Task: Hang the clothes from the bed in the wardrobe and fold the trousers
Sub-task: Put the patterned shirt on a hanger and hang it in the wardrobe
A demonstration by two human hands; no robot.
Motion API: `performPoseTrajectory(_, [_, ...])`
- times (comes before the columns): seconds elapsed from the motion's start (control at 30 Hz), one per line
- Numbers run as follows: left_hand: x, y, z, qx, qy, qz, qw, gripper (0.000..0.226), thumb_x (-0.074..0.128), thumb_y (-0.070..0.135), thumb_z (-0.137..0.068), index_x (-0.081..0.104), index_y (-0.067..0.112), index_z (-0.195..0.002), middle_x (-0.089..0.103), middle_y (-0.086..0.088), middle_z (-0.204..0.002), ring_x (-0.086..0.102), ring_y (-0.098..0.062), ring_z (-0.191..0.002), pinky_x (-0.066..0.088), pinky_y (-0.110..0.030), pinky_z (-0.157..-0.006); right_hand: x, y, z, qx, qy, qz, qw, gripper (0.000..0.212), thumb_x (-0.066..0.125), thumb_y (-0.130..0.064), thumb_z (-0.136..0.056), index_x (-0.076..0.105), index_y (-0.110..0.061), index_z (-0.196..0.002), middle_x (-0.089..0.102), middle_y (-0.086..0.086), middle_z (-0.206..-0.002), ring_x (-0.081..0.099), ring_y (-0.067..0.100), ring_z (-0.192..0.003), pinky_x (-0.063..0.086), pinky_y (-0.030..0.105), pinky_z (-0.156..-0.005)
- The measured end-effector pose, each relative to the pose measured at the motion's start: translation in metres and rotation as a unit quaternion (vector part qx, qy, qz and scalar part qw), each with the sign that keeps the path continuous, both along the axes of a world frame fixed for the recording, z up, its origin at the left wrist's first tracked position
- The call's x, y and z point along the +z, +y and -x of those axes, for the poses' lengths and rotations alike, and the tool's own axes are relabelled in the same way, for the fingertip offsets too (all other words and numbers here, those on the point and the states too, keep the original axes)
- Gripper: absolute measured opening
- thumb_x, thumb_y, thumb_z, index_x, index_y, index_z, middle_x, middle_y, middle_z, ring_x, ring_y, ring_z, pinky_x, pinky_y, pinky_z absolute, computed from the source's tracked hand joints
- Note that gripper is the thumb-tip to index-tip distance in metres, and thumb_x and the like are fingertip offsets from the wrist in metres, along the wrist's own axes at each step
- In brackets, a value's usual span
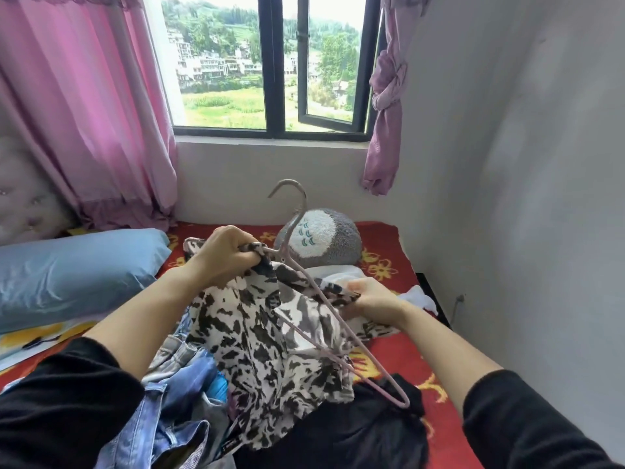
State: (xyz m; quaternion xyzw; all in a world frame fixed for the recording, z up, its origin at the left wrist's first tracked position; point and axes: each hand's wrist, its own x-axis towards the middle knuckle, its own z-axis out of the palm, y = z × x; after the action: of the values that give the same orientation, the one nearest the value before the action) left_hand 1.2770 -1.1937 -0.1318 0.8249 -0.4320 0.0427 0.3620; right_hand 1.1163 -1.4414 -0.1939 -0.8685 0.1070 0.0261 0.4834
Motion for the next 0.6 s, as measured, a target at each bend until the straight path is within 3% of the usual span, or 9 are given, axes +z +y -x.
performPoseTrajectory(0.03, [-0.001, 0.003, -0.002, 0.005, 0.001, 0.002, 1.000, 0.023, 0.053, 0.027, -0.065, 0.049, 0.013, -0.048, 0.042, 0.007, -0.042, 0.033, -0.005, -0.042, 0.033, -0.022, -0.044, -0.003, -0.006, 0.003, -0.028, -0.006, 0.073, 0.997, 0.016, 0.068, -0.003, -0.075, 0.063, -0.015, -0.064, 0.062, -0.009, -0.062, 0.054, 0.007, -0.060, 0.043, 0.015, -0.057])
performPoseTrajectory(0.1, [-0.005, 0.008, -0.005, 0.018, -0.002, -0.002, 1.000, 0.026, 0.053, 0.029, -0.067, 0.050, 0.010, -0.049, 0.045, 0.006, -0.042, 0.035, -0.004, -0.041, 0.037, -0.027, -0.046, -0.010, -0.019, 0.010, -0.100, 0.004, 0.115, 0.988, 0.025, 0.064, -0.004, -0.078, 0.054, -0.013, -0.057, 0.049, -0.007, -0.053, 0.043, 0.008, -0.051, 0.032, 0.016, -0.042])
performPoseTrajectory(0.17, [-0.010, 0.013, -0.008, 0.034, -0.002, -0.011, 0.999, 0.031, 0.054, 0.030, -0.071, 0.052, 0.007, -0.051, 0.044, 0.006, -0.043, 0.034, -0.005, -0.043, 0.038, -0.030, -0.048, -0.015, -0.029, 0.016, -0.148, 0.016, 0.124, 0.981, 0.020, 0.060, -0.006, -0.079, 0.053, -0.010, -0.061, 0.045, 0.000, -0.055, 0.039, 0.012, -0.052, 0.027, 0.025, -0.044])
performPoseTrajectory(0.23, [-0.014, 0.016, -0.011, 0.047, 0.001, -0.015, 0.999, 0.033, 0.055, 0.030, -0.074, 0.052, 0.006, -0.053, 0.043, 0.008, -0.043, 0.033, -0.006, -0.043, 0.036, -0.030, -0.051, -0.019, -0.032, 0.018, -0.177, 0.027, 0.102, 0.979, 0.028, 0.058, -0.011, -0.084, 0.047, -0.012, -0.057, 0.042, -0.003, -0.048, 0.036, 0.010, -0.046, 0.025, 0.024, -0.042])
performPoseTrajectory(0.33, [-0.016, 0.019, -0.012, 0.084, -0.012, 0.004, 0.996, 0.029, 0.055, 0.027, -0.079, 0.050, 0.015, -0.053, 0.048, 0.011, -0.042, 0.036, -0.008, -0.041, 0.035, -0.031, -0.050, -0.025, -0.029, 0.019, -0.246, 0.014, -0.069, 0.967, 0.022, 0.049, -0.003, -0.089, 0.053, -0.008, -0.068, 0.046, 0.002, -0.053, 0.041, 0.012, -0.044, 0.034, 0.016, -0.039])
performPoseTrajectory(0.43, [-0.019, 0.014, -0.006, 0.130, -0.012, 0.023, 0.991, 0.028, 0.057, 0.025, -0.081, 0.053, 0.026, -0.054, 0.052, 0.015, -0.046, 0.043, -0.009, -0.045, 0.035, -0.030, -0.051, -0.030, -0.020, 0.010, -0.349, -0.040, -0.270, 0.896, 0.027, 0.036, 0.003, -0.089, 0.062, -0.005, -0.088, 0.050, 0.009, -0.063, 0.043, 0.016, -0.046, 0.042, 0.021, -0.041])
performPoseTrajectory(0.53, [-0.021, 0.002, 0.003, 0.151, 0.020, 0.017, 0.988, 0.029, 0.059, 0.024, -0.083, 0.059, 0.020, -0.055, 0.055, 0.012, -0.045, 0.048, -0.007, -0.046, 0.035, -0.026, -0.047, -0.028, -0.011, -0.003, -0.450, -0.103, -0.360, 0.811, 0.037, 0.030, 0.002, -0.085, 0.065, -0.010, -0.085, 0.057, 0.005, -0.069, 0.049, 0.018, -0.055, 0.044, 0.022, -0.044])
performPoseTrajectory(0.6, [-0.021, -0.001, 0.007, 0.151, 0.033, 0.011, 0.988, 0.024, 0.058, 0.024, -0.083, 0.065, 0.017, -0.061, 0.060, 0.010, -0.050, 0.052, -0.005, -0.047, 0.036, -0.023, -0.046, -0.026, -0.009, -0.008, -0.502, -0.132, -0.342, 0.784, 0.037, 0.031, 0.002, -0.082, 0.064, -0.014, -0.074, 0.061, 0.002, -0.071, 0.054, 0.020, -0.063, 0.050, 0.028, -0.058])
